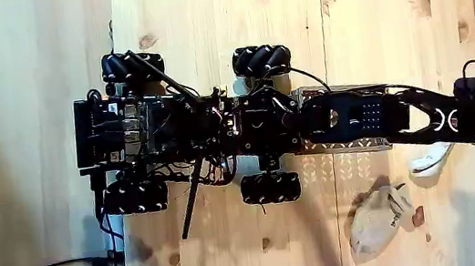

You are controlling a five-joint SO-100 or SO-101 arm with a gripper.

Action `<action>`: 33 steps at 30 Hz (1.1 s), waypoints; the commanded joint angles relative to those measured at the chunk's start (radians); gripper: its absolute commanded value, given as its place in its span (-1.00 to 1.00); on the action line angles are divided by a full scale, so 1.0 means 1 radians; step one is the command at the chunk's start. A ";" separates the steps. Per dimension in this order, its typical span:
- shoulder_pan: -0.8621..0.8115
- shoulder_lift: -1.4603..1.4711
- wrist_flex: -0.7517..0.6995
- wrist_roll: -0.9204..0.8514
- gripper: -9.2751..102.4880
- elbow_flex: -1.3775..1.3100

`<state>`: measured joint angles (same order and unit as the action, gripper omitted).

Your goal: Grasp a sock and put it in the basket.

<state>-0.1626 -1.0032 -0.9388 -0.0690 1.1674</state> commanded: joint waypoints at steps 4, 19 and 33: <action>-0.012 0.080 0.118 -0.040 -0.27 -0.040; -0.094 0.311 0.034 -0.107 0.06 -0.155; -0.126 0.462 -0.044 -0.206 0.13 -0.193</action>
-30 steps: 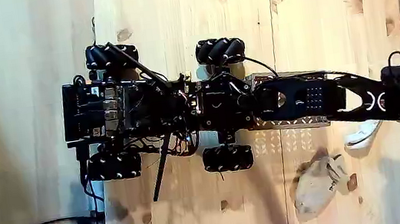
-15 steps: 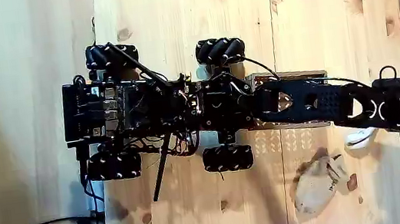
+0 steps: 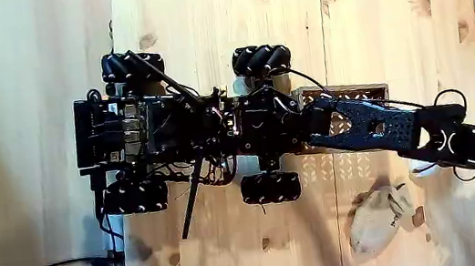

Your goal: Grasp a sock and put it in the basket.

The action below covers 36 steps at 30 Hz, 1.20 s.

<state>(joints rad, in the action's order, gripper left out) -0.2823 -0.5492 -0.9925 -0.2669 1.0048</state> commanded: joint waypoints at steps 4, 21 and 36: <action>0.002 0.097 0.117 -0.012 0.12 -0.034; 0.209 0.186 0.518 0.037 -0.57 -0.034; 0.161 -0.081 0.388 -0.011 -0.83 -0.025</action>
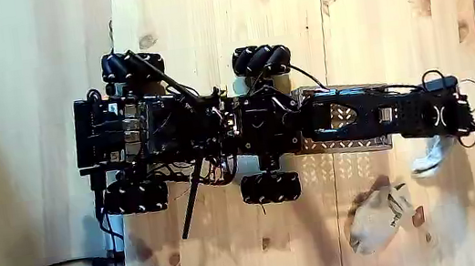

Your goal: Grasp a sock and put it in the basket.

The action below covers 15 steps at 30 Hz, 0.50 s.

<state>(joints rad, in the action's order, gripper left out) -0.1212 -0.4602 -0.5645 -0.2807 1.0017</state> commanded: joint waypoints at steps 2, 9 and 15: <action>-0.002 -0.262 -0.080 0.006 -0.83 -0.028; -0.011 -0.611 -0.238 0.069 -0.83 -0.031; -0.031 -0.830 -0.482 0.095 -0.83 -0.018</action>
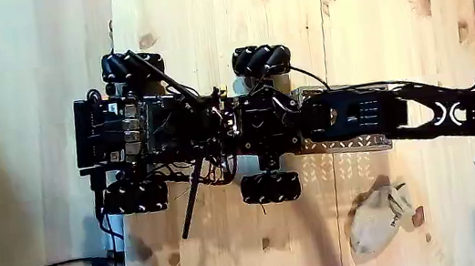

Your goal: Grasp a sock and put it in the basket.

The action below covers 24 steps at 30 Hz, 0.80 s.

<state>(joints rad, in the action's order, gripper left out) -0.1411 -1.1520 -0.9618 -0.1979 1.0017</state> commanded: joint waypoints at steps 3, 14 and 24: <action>-0.015 -0.235 -0.186 0.020 -0.83 0.003; -0.014 -0.698 -0.296 0.011 -0.84 0.489; -0.018 -0.919 -0.310 -0.064 -0.83 0.907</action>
<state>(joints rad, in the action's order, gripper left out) -0.1503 -2.0264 -1.2686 -0.2378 1.8745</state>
